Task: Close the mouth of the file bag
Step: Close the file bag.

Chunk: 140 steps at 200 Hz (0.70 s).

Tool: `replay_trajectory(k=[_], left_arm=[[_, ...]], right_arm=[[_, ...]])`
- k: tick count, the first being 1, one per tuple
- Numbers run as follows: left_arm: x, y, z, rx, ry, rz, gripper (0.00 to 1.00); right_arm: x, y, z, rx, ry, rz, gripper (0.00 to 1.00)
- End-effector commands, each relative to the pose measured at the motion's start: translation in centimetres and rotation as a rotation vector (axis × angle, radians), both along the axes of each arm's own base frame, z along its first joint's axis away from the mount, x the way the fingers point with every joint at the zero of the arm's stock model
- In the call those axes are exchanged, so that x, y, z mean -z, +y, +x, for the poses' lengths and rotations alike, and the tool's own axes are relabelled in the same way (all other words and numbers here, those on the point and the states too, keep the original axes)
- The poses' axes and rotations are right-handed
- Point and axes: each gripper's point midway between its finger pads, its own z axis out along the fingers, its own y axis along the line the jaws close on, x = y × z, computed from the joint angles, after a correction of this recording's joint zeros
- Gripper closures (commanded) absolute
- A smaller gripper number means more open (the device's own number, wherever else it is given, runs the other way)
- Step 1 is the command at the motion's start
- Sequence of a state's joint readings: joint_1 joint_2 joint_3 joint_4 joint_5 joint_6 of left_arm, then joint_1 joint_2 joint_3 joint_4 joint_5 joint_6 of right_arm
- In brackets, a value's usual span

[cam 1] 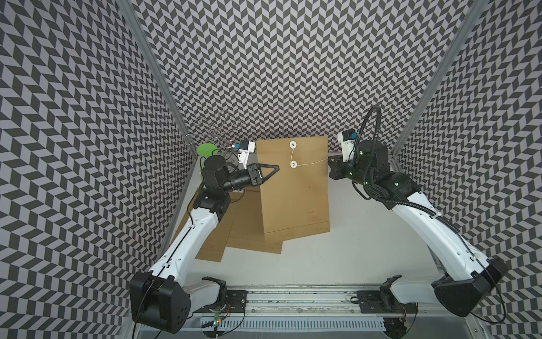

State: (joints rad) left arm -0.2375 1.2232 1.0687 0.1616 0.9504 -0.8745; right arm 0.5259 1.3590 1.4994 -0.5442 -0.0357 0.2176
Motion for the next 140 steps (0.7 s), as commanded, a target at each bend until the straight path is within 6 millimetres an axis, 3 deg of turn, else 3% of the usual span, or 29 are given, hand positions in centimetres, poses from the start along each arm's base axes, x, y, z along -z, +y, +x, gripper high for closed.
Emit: replay_trajectory(k=[1, 67, 140], left_arm=[[-1.2, 0.2, 0.6, -0.032, -0.043, 0.000, 1.00], [-0.7, 0.2, 0.9, -0.044, -0.032, 0.005, 1.00], [0.2, 0.3, 0.9, -0.047, -0.014, 0.016, 1.00]], right_arm=[[1.0, 0.9, 0.6, 0.003, -0.006, -0.002, 1.00], [2.1, 0.8, 1.9, 0.094, -0.027, -0.089, 1.00], [-0.3, 2.4, 2.1, 0.109, -0.110, -0.151, 1.00]])
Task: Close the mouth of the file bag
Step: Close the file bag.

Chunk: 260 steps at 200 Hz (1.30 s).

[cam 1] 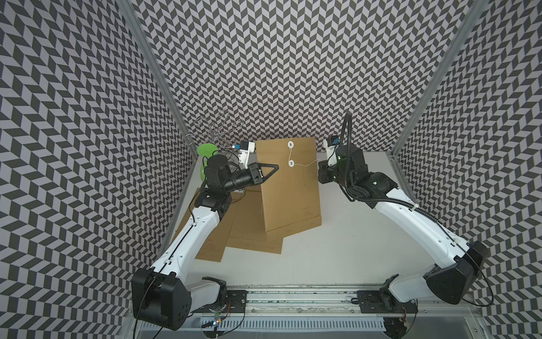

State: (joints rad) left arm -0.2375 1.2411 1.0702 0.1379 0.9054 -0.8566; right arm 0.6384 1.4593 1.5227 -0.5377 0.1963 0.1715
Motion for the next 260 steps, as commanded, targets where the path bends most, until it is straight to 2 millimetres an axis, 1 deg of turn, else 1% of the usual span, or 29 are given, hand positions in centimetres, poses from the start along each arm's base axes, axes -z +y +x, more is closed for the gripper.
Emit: replay_trajectory(k=[1, 15, 68, 110, 139, 164, 181, 209, 229, 240, 260], left_arm=[[-0.7, 0.1, -0.3, -0.001, -0.036, 0.000, 1.00], [-0.6, 0.0, -0.4, 0.002, -0.034, 0.000, 1.00], [0.1, -0.2, -0.7, 0.007, -0.018, -0.005, 1.00], [0.5, -0.5, -1.2, 0.020, -0.007, -0.018, 1.00], [0.9, -0.7, -1.4, 0.023, 0.004, -0.026, 1.00], [1.0, -0.8, -1.6, 0.025, 0.004, -0.029, 1.00], [1.0, -0.8, -1.7, 0.025, 0.003, -0.032, 1.00], [1.1, -0.8, -1.8, 0.025, 0.005, -0.035, 1.00], [1.1, -0.8, -1.9, 0.026, 0.006, -0.038, 1.00], [1.1, -0.8, -2.1, 0.026, 0.004, -0.040, 1.00], [1.0, -0.7, -2.1, 0.023, 0.002, -0.041, 1.00]], right_arm=[[-3.1, 0.3, 0.7, 0.024, -0.098, 0.002, 1.00], [-3.7, 0.5, 0.9, 0.029, -0.115, -0.009, 1.00], [-5.9, 2.6, 1.8, 0.021, -0.173, -0.034, 1.00], [-7.6, 4.9, 2.6, -0.007, -0.208, -0.013, 1.00], [-8.9, 7.1, 2.2, -0.045, -0.233, 0.003, 1.00], [-9.0, 8.9, 1.9, -0.078, -0.238, 0.006, 1.00], [-9.0, 10.3, 1.3, -0.108, -0.241, 0.014, 1.00], [-9.1, 12.0, 0.5, -0.142, -0.245, 0.019, 1.00], [-8.9, 12.2, 0.5, -0.142, -0.244, 0.015, 1.00], [-8.8, 12.0, 0.6, -0.132, -0.245, 0.009, 1.00], [-9.3, 11.2, 0.5, -0.112, -0.257, 0.008, 1.00]])
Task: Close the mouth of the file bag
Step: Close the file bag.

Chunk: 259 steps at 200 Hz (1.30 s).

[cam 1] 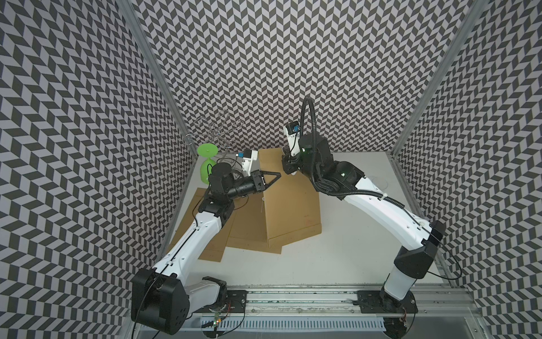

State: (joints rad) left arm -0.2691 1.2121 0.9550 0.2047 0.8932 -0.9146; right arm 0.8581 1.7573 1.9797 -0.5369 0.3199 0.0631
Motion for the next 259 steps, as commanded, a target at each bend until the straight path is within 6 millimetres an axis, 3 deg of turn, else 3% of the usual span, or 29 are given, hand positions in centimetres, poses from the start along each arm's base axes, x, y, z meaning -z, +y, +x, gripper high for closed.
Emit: replay_trajectory(k=[1, 93, 139, 180, 259], left_arm=[[-1.8, 0.0, -0.9, 0.004, -0.071, -0.024, 1.00], [-2.4, 0.1, -2.0, 0.051, -0.055, -0.084, 1.00], [-1.3, 0.1, -3.0, 0.085, -0.003, -0.131, 1.00], [0.1, 0.4, -2.8, 0.069, 0.024, -0.125, 1.00], [0.9, 0.3, -3.0, 0.088, 0.040, -0.117, 1.00]], right_arm=[[-2.2, -0.7, 0.3, 0.031, -0.061, 0.031, 1.00], [-2.1, -5.8, 2.0, 0.116, -0.062, 0.061, 1.00], [-1.6, -6.1, 3.3, 0.119, -0.057, 0.071, 1.00], [-2.8, -5.6, 3.5, 0.085, -0.063, 0.111, 1.00], [-1.6, -5.0, 4.2, 0.084, -0.045, 0.100, 1.00]])
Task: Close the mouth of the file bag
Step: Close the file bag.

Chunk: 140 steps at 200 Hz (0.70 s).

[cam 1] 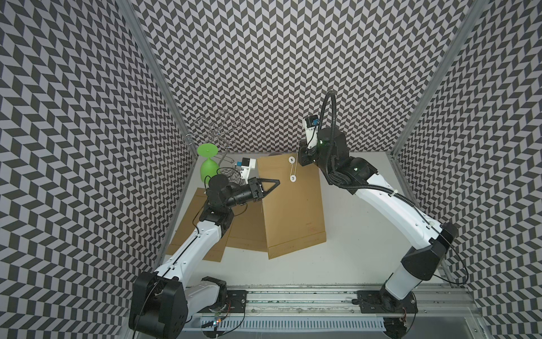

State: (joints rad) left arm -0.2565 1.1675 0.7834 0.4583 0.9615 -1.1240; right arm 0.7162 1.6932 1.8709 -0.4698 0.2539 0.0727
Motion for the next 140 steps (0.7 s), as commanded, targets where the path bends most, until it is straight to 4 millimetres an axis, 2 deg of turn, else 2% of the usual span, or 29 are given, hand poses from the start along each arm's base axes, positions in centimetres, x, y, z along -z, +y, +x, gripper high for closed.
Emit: replay_trajectory(k=[1, 46, 78, 140], left_arm=[[-0.5, 0.0, -0.8, 0.029, -0.034, -0.009, 1.00], [-0.2, -0.3, -0.4, 0.031, -0.025, -0.004, 1.00], [-0.2, -0.4, 0.1, 0.024, -0.027, 0.000, 1.00], [-0.8, -0.6, 1.4, 0.008, -0.040, -0.009, 1.00]], right_arm=[[-1.9, 0.4, 0.7, 0.001, -0.049, 0.062, 1.00], [-1.8, 2.3, 0.3, -0.055, -0.032, 0.078, 1.00], [-1.9, 4.4, -1.2, -0.107, -0.026, 0.080, 1.00], [0.9, 7.3, -4.3, -0.180, 0.035, 0.037, 1.00]])
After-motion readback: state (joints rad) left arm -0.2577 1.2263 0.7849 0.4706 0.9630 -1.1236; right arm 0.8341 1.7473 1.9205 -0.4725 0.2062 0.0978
